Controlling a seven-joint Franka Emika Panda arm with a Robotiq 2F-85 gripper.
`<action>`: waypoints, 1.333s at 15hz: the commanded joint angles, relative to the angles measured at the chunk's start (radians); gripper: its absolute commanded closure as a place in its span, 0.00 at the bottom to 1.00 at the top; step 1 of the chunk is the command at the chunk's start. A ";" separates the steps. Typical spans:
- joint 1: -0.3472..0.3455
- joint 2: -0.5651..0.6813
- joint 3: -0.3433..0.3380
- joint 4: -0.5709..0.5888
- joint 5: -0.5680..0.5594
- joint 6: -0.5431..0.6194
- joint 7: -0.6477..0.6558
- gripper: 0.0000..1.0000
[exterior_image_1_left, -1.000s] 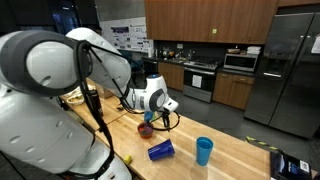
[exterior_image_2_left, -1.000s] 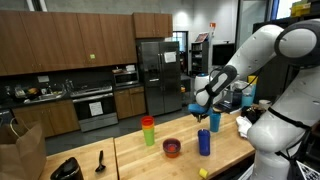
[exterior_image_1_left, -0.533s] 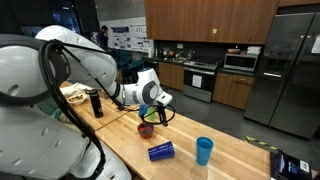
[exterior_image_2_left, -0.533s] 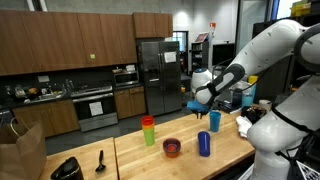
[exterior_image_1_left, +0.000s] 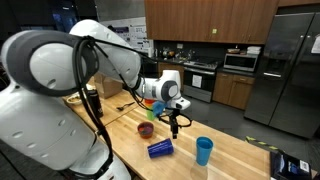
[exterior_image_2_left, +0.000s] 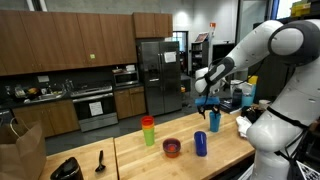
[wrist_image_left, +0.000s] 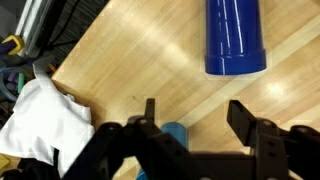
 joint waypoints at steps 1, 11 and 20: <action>0.014 0.158 -0.075 0.149 0.027 -0.092 -0.197 0.00; 0.035 0.291 -0.116 0.237 0.104 -0.170 -0.273 0.00; 0.044 0.295 -0.135 0.164 0.290 -0.122 -0.124 0.00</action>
